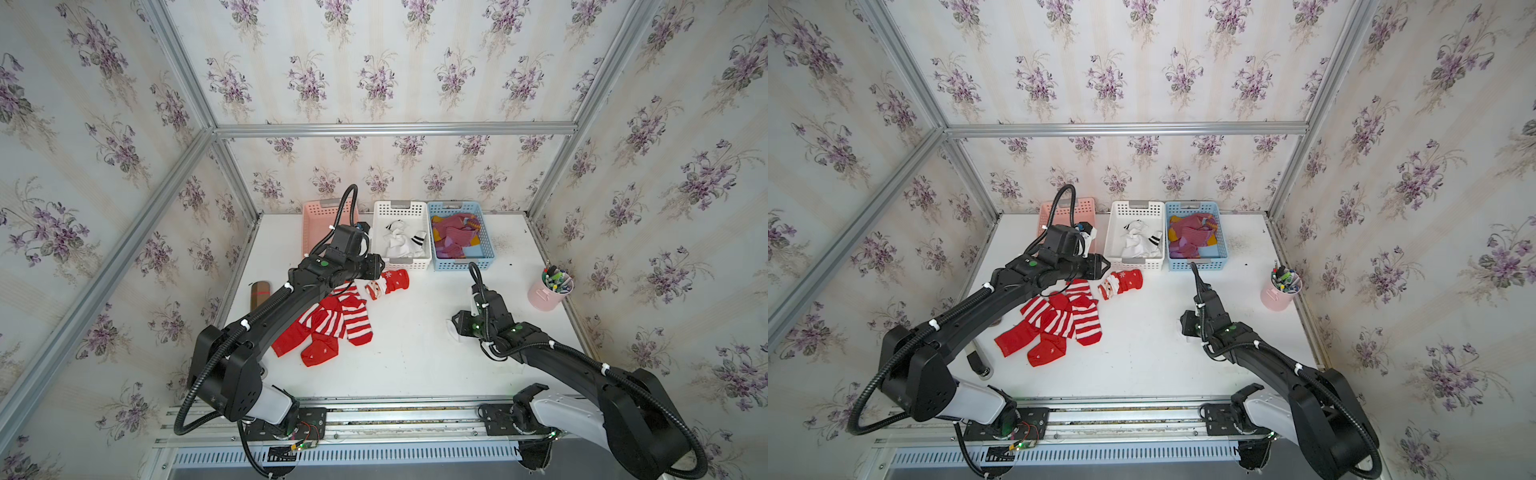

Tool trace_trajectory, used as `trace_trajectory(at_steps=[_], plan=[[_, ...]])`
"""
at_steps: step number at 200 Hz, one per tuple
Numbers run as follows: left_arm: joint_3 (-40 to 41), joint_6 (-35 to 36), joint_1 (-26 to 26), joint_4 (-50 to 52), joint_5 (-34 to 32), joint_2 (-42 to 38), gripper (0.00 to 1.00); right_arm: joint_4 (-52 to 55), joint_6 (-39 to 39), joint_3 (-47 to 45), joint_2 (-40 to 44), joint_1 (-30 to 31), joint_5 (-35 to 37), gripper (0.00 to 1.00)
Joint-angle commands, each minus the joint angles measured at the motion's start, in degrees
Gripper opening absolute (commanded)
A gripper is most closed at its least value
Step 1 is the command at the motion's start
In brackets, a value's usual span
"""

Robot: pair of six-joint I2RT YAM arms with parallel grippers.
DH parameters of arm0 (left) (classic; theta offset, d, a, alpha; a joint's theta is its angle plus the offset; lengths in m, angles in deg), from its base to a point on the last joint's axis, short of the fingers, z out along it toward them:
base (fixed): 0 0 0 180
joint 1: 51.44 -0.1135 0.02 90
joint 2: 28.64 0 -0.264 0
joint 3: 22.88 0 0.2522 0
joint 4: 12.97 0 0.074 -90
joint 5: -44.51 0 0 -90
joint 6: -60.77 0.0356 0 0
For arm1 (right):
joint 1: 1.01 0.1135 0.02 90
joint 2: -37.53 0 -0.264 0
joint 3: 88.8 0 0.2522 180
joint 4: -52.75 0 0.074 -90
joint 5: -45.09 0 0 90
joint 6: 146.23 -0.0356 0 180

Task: Sort the socks into the basket by color
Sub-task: Pick up the sock at the center of the board.

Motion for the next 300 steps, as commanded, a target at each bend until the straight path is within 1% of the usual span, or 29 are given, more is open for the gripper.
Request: trace_trajectory(at_steps=[1, 91, 109, 120, 132, 149, 160, 202, 207, 236, 300], plan=[[0.8, -0.4, -0.1, -1.4, -0.1, -0.7, 0.50, 0.9, 0.0, 0.6, -1.3, 0.6, -0.1, 0.36], [2.6, -0.4, 0.0, -1.1, -0.1, -2.0, 0.51, 2.7, -1.4, 0.3, -3.2, 2.2, -0.2, 0.30], [2.6, -0.2, 0.0, -0.8, -0.1, -2.2, 0.51, 2.6, -1.4, 0.6, -4.0, 2.5, -0.4, 0.23], [2.8, -0.2, 0.0, -0.7, -0.2, -2.5, 0.50, 2.2, -1.4, 0.7, -4.2, 2.7, -0.7, 0.16], [2.9, 0.0, -0.1, -0.7, -0.3, -2.9, 0.51, 1.9, -1.4, 0.9, -4.3, 2.8, -0.9, 0.09], [3.2, 0.0, 0.0, -0.4, -0.3, -3.3, 0.51, 2.3, -1.3, 1.9, -4.0, 2.9, -1.1, 0.04], [3.3, 0.2, -0.1, -0.4, -0.4, -3.3, 0.51, 2.8, -1.1, 2.9, -3.3, 2.9, -1.2, 0.02], [3.9, 0.3, 0.0, 0.0, -0.4, -3.3, 0.51, 5.9, 0.8, 10.4, -1.4, 2.9, -1.5, 0.00], [4.0, 0.3, 0.0, 0.0, -0.5, -5.1, 0.51, 6.3, 1.1, 11.4, -1.4, 2.9, -1.7, 0.00], [4.8, 0.5, 0.0, 0.2, -0.9, -5.9, 0.51, 8.1, 3.1, 17.7, -1.8, 2.9, -1.5, 0.00], [6.0, 0.6, 0.0, 0.6, -1.4, -7.0, 0.52, 9.4, 7.6, 32.3, -7.4, 2.9, -0.7, 0.00]])
